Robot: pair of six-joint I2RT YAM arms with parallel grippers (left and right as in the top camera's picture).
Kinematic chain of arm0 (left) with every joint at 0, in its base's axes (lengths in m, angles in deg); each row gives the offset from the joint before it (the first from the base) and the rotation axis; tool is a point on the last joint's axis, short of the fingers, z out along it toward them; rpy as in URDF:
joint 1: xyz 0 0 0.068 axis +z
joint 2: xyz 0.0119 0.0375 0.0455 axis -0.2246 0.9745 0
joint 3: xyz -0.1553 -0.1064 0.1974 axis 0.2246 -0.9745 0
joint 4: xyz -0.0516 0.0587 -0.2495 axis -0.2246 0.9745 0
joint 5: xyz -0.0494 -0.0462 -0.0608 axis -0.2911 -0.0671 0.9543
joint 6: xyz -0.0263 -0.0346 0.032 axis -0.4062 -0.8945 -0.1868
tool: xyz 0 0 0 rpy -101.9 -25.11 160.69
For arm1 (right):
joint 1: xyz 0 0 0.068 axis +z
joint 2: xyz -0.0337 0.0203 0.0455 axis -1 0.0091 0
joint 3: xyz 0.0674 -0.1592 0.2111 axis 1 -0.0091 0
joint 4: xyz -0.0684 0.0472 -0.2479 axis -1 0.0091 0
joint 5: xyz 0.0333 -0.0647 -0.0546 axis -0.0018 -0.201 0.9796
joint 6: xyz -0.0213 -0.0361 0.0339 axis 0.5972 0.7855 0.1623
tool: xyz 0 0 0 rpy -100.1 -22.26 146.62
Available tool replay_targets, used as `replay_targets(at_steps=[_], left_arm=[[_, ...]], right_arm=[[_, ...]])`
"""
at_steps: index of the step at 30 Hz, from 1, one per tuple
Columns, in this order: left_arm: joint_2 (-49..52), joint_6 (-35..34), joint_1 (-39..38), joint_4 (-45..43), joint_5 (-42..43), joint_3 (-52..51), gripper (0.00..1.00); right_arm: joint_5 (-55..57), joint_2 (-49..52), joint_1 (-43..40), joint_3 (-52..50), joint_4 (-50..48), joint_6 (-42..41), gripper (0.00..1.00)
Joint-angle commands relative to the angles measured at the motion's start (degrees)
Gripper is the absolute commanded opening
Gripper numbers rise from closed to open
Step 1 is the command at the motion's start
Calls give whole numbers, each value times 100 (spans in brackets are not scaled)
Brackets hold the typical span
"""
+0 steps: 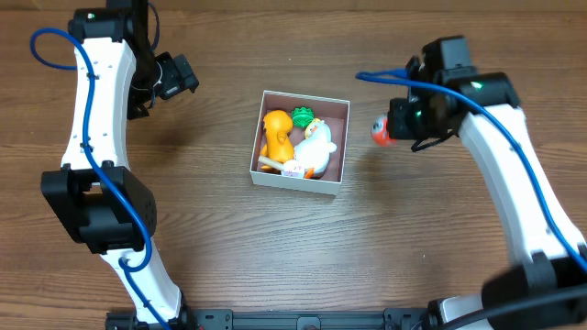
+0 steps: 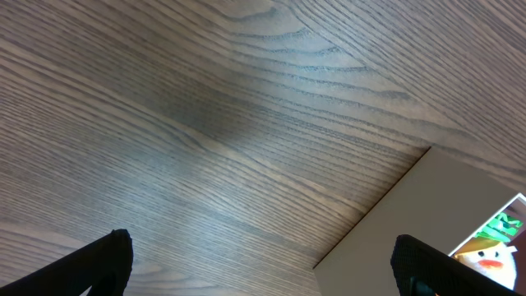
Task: Pack container
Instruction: 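Carry the red ball toy into the box and release it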
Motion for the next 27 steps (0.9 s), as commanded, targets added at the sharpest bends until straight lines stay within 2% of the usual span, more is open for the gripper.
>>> replay_targets(at_steps=[1,6,11,14,24,25,27], left_arm=[[-7,-37,-17,11,15,-22,100],[-7,-37,-17,11,17,-22,100],[-7,-37,-17,11,17,-22,100],[-7,-37,-17,11,17,-22,100],[-7,-37,-17,11,15,-22,100],[-7,-37,-17,11,17,-22,100],[-7,-37,-17,11,17,-22,100]], right_arm=[[-133,-299,417,125,-236,208,4],[-52,-229,1222,111,-566,975,4],[874,-157,1991,111,-999,1266,4],[1202,-149,2201,111,-1152,1261,4],[1207,-146,2227,111,-1132,1172,4],[1209,-146,2227,111,-1130,1172,7],[1215,-142,2227,111,-1130,1174,41]])
